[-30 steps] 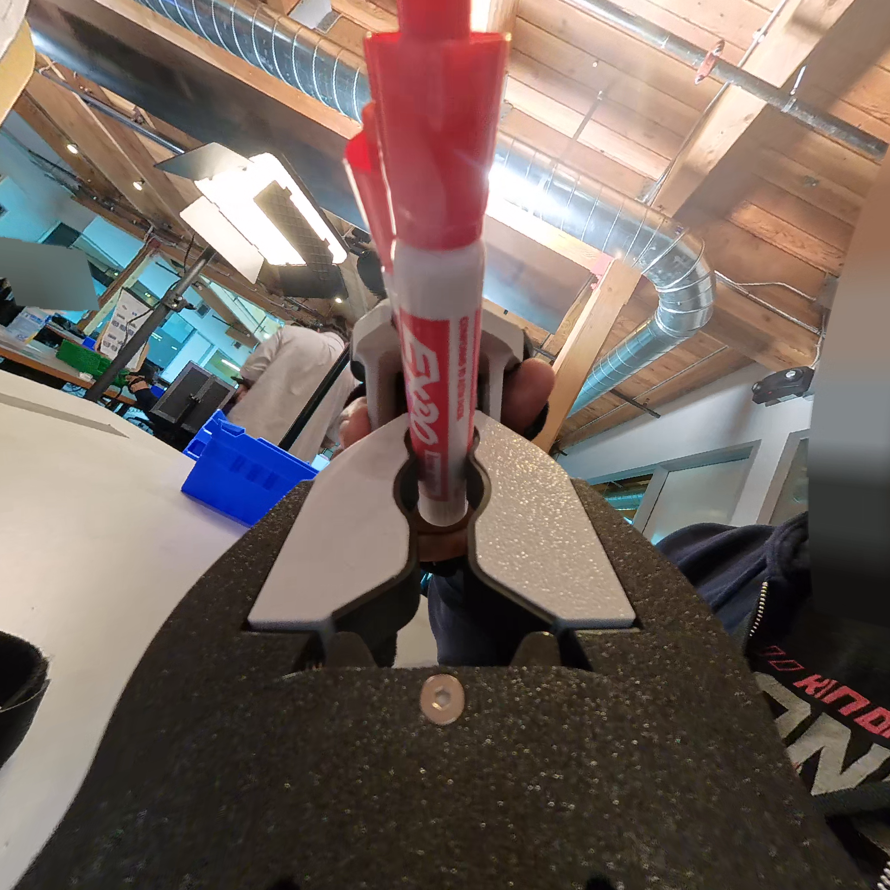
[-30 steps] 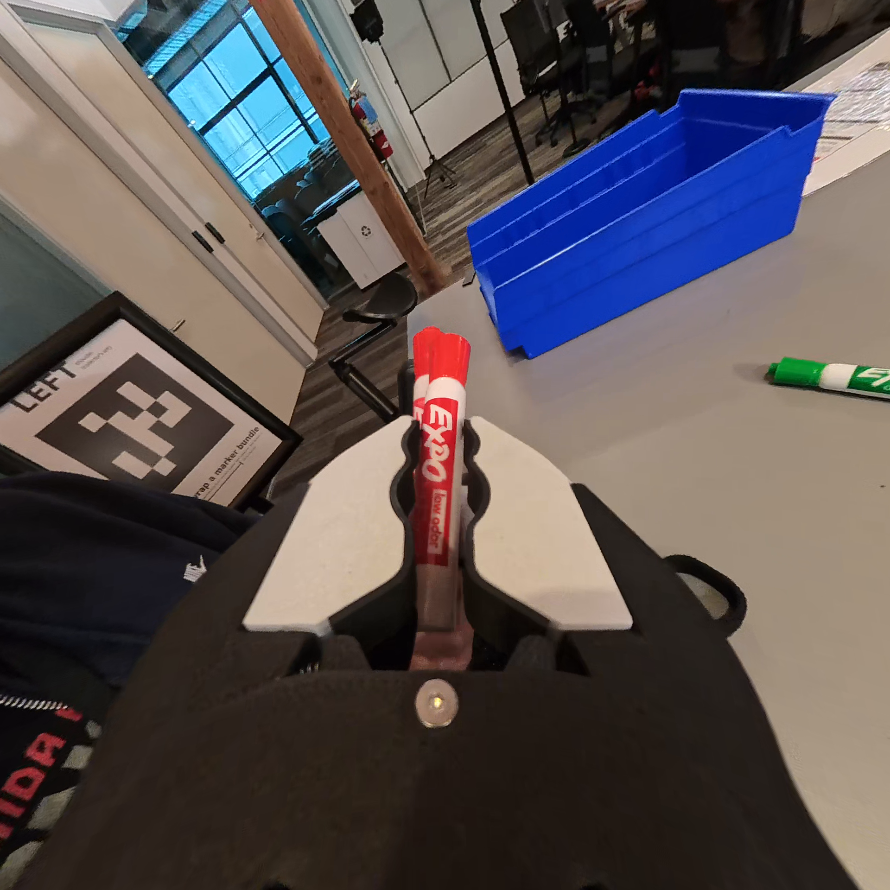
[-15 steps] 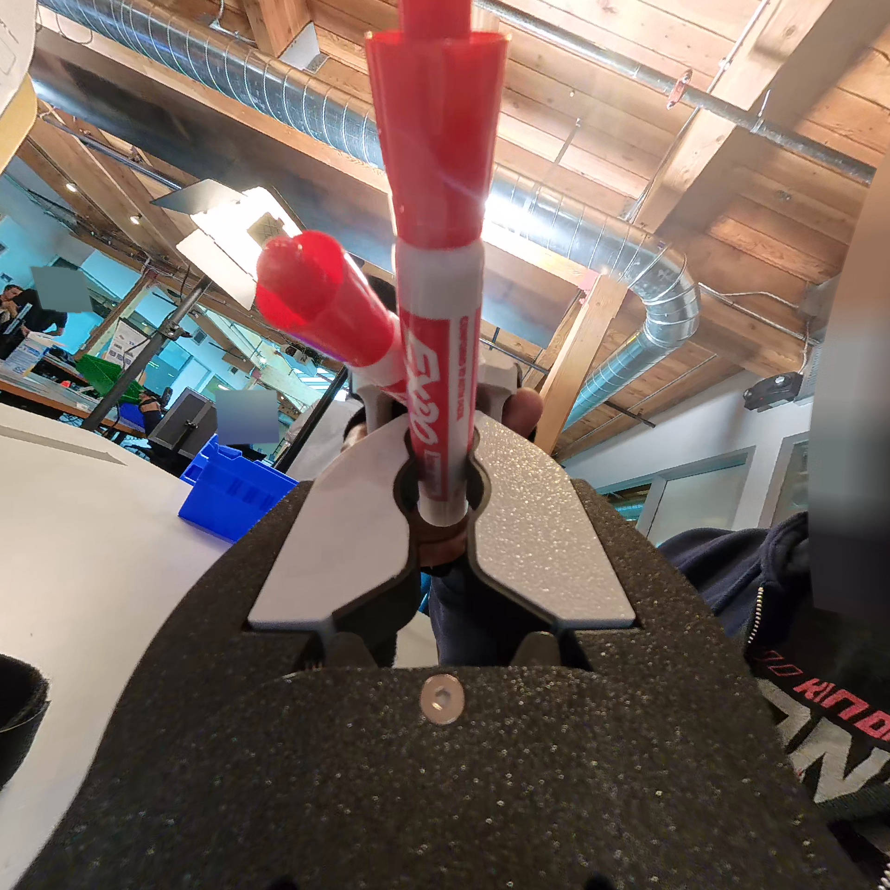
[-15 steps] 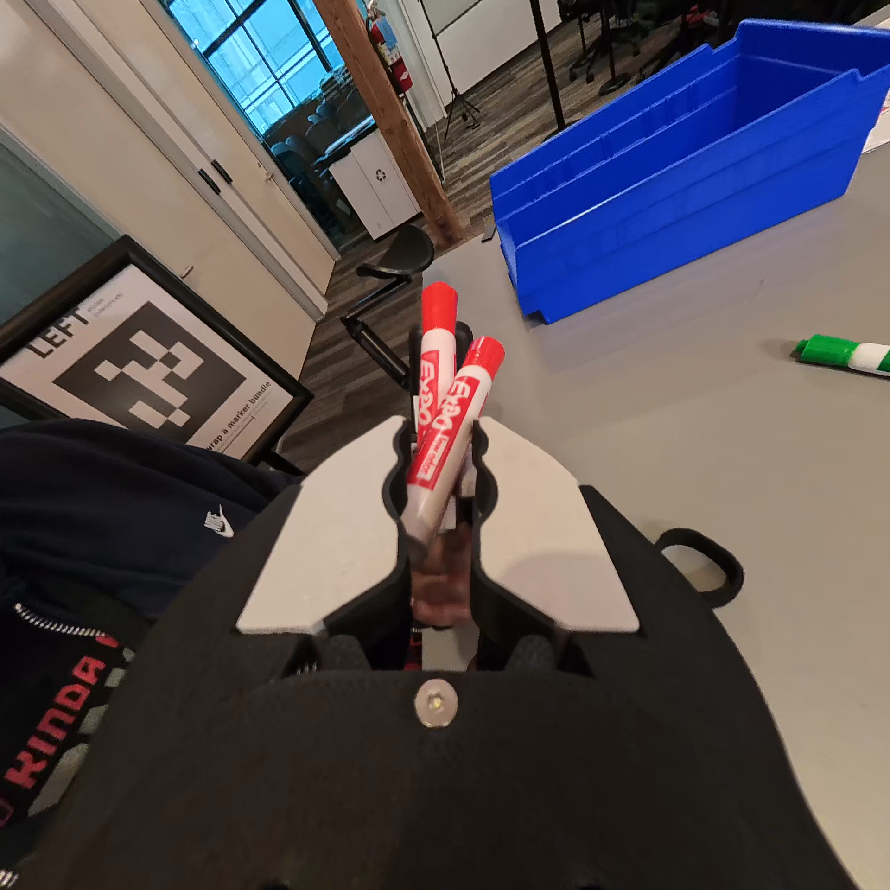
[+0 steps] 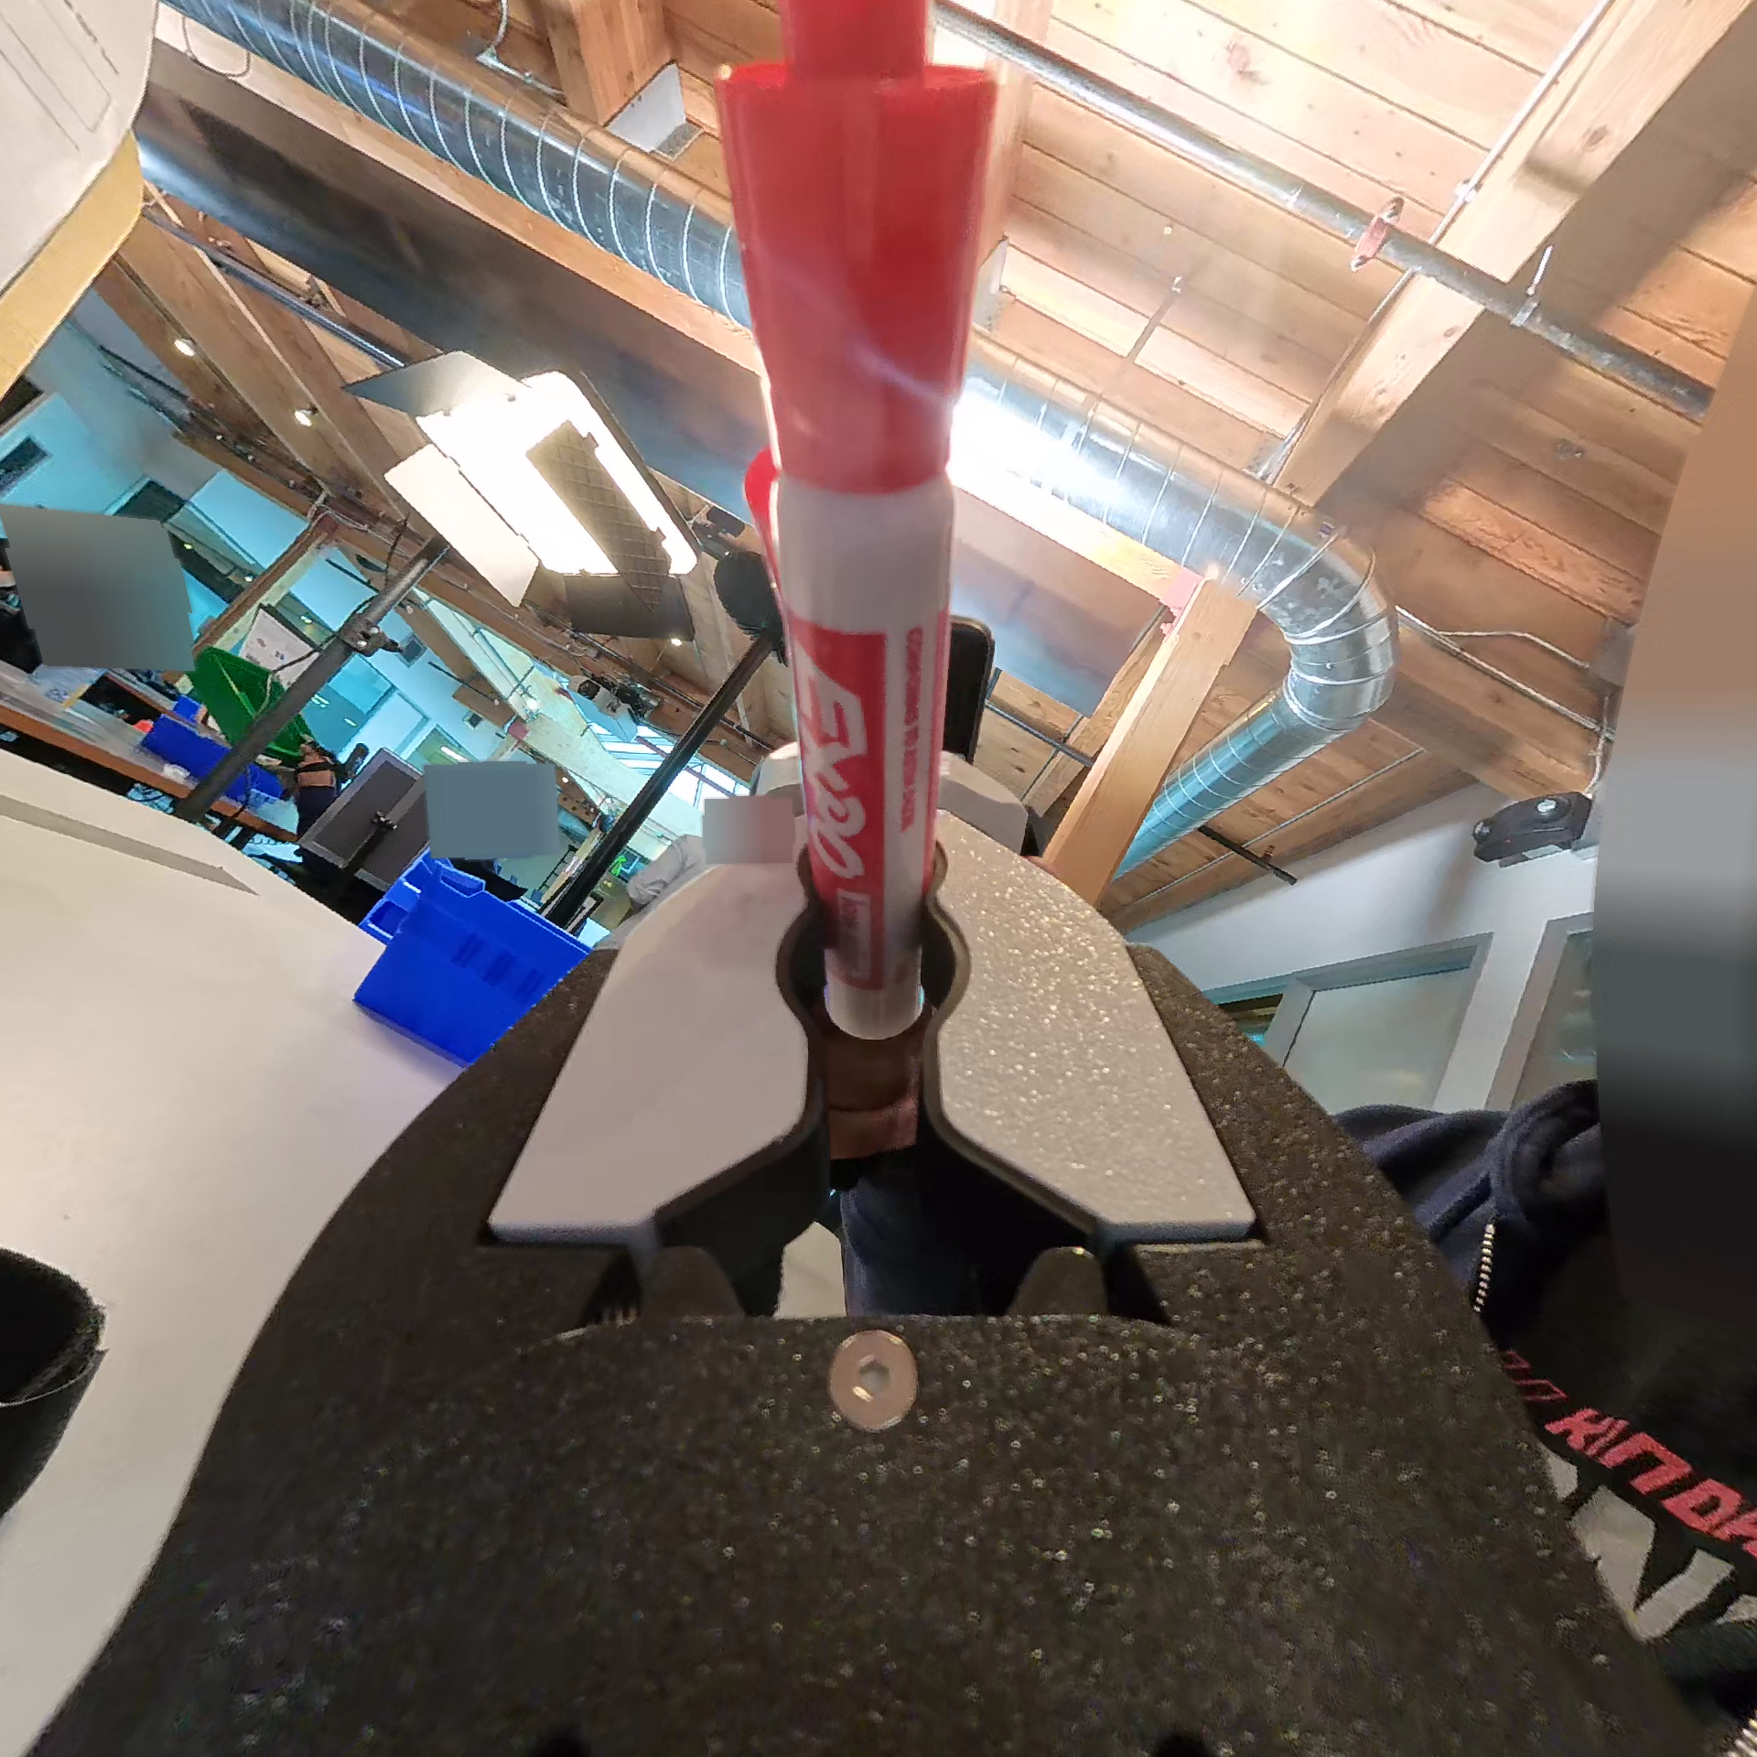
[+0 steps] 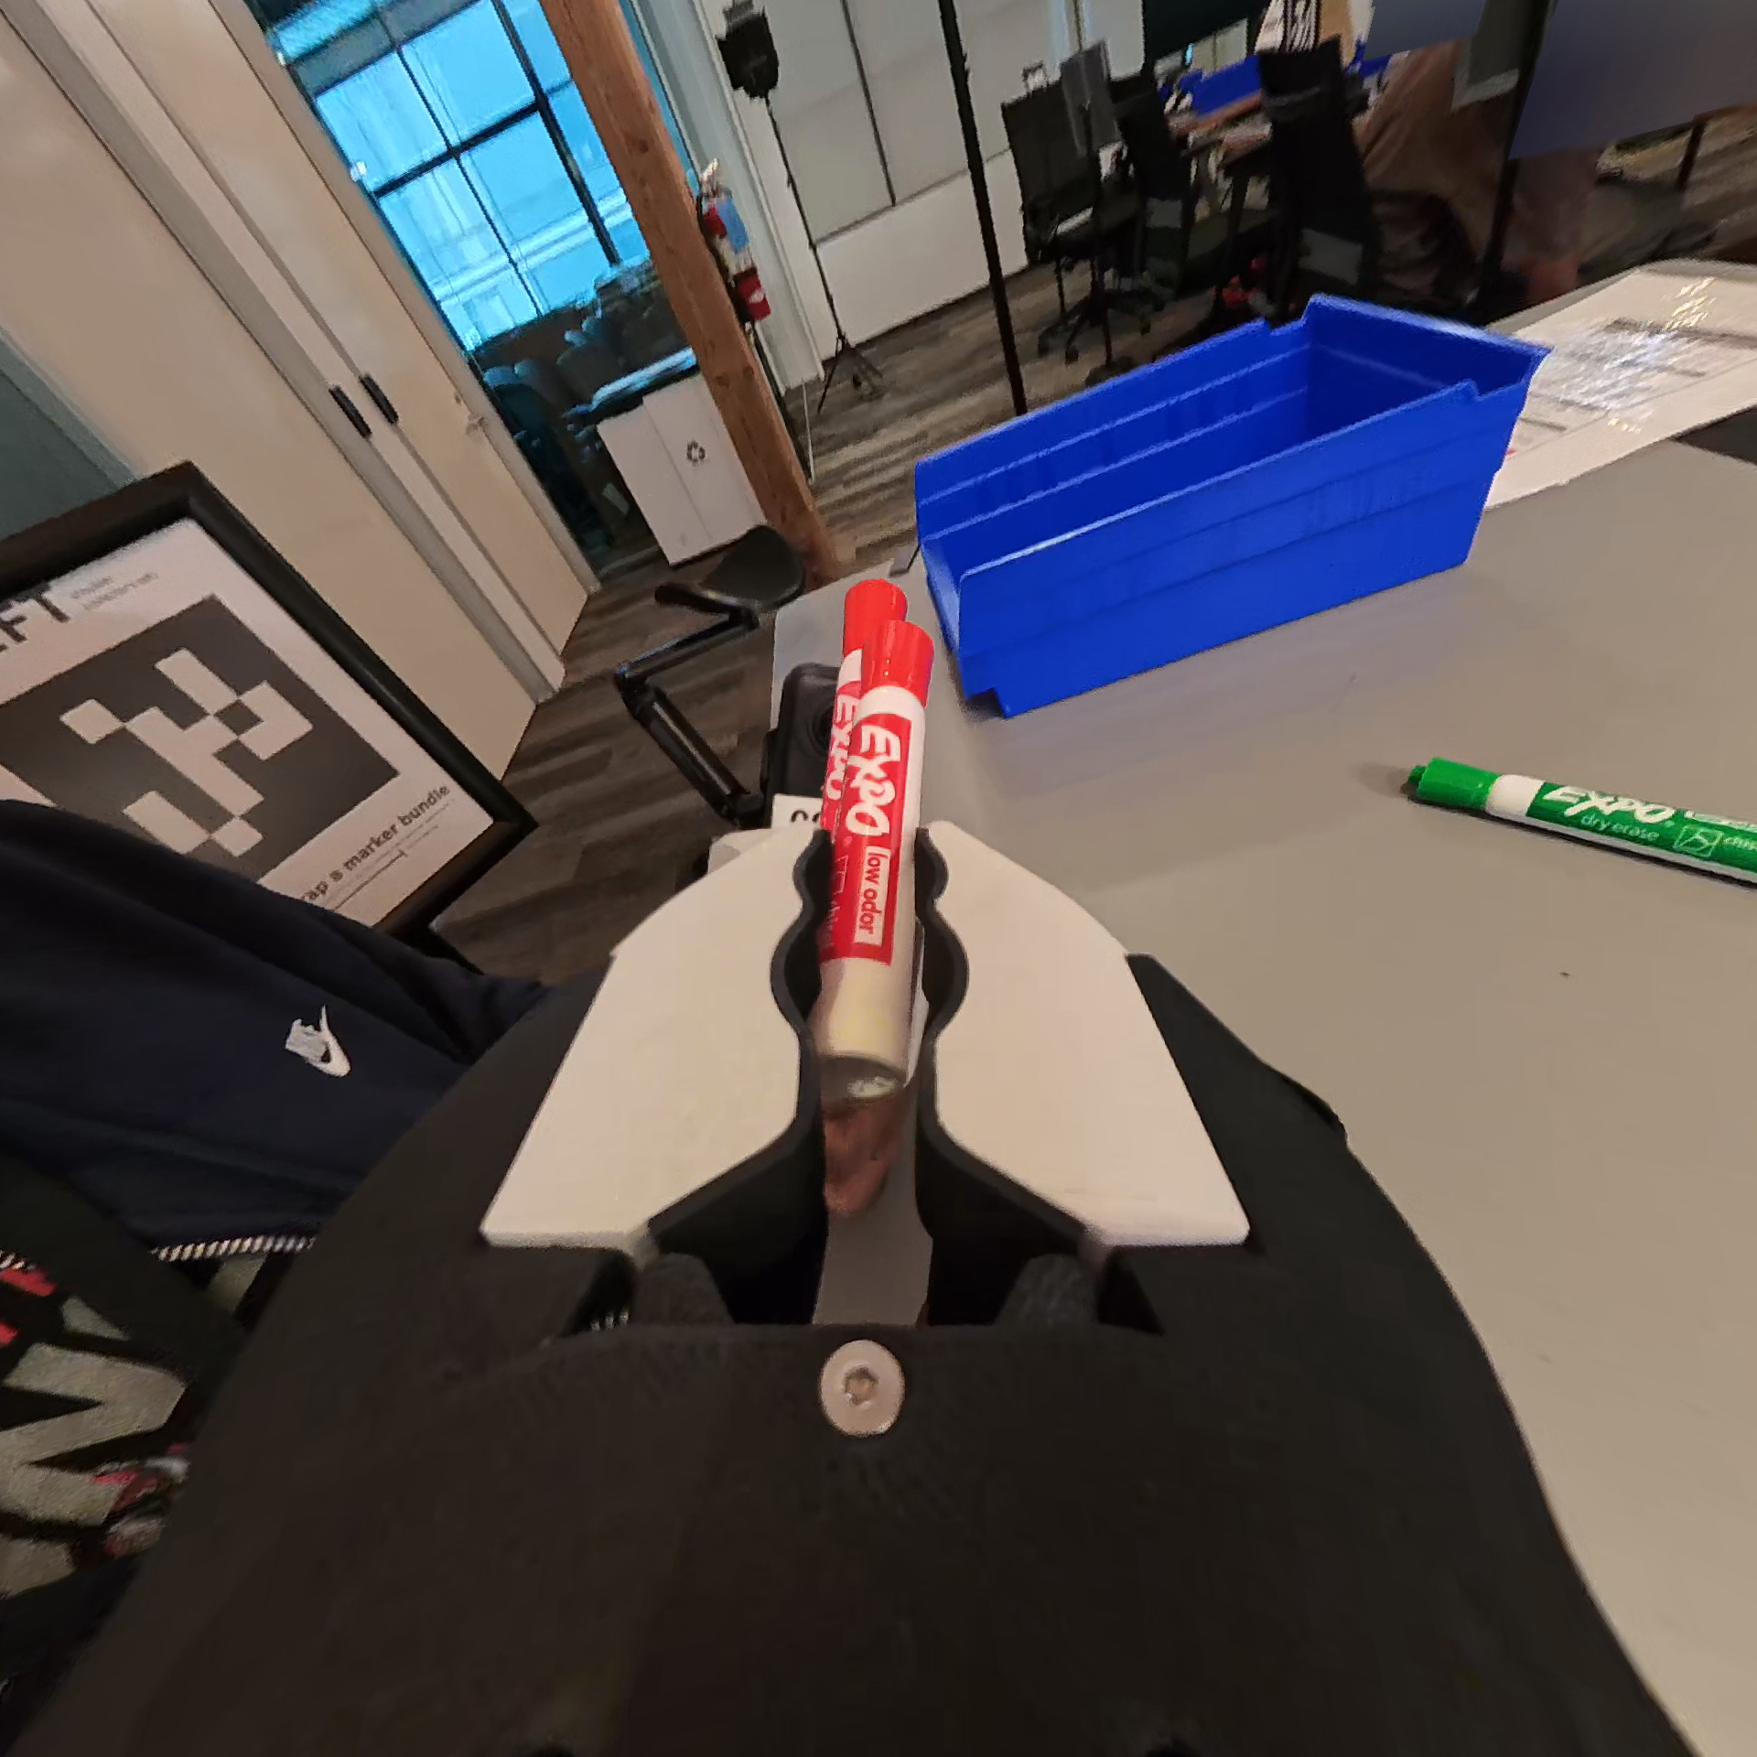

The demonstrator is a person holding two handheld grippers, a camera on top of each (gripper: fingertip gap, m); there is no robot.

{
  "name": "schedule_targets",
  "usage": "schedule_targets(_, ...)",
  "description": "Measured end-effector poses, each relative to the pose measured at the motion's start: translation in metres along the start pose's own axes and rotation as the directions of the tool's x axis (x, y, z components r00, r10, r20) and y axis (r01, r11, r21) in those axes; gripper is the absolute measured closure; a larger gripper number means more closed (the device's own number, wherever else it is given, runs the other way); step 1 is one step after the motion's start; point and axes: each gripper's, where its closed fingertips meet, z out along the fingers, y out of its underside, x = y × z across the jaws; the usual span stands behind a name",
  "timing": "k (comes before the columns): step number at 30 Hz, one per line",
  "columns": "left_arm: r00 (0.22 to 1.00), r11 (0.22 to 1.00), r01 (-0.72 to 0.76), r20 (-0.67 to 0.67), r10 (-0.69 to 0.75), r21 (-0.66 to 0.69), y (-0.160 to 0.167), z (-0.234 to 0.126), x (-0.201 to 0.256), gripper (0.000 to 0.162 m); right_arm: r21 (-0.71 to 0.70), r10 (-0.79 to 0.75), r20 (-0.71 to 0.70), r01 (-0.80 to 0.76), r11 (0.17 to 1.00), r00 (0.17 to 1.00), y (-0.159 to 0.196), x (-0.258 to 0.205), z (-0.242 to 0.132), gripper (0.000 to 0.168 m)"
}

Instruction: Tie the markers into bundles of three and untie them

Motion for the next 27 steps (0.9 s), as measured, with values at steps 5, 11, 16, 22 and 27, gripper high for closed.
schedule_targets(5, 0.999, 0.999, 0.041, -0.004, -0.041, 0.011, -0.002, 0.0, -0.001, 0.146, 0.135, -0.025, -0.007, 0.026, 0.991, 1.0, -0.002, 0.001, 0.002, 0.152)
schedule_targets(11, 0.998, 0.997, 0.064, -0.008, -0.064, 0.034, -0.004, -0.003, -0.002, 0.146, 0.278, 0.022, 0.012, -0.024, 0.96, 1.0, -0.002, 0.002, 0.006, 0.152)
schedule_targets(16, 0.998, 0.998, 0.06, 0.02, -0.06, 0.024, -0.002, -0.005, -0.007, 0.145, 0.24, 0.038, -0.002, -0.036, 0.97, 0.999, 0.002, 0.006, 0.007, 0.152)
schedule_targets(22, 0.995, 0.995, 0.097, 0.023, -0.097, 0.019, 0.001, -0.003, -0.009, 0.145, 0.282, 0.096, 0.018, -0.097, 0.955, 0.995, 0.005, 0.008, 0.003, 0.153)
schedule_targets(27, 0.994, 0.996, 0.094, 0.048, -0.094, 0.003, 0.005, -0.003, -0.012, 0.145, 0.33, 0.115, 0.024, -0.117, 0.937, 0.993, 0.009, 0.011, -0.001, 0.154)
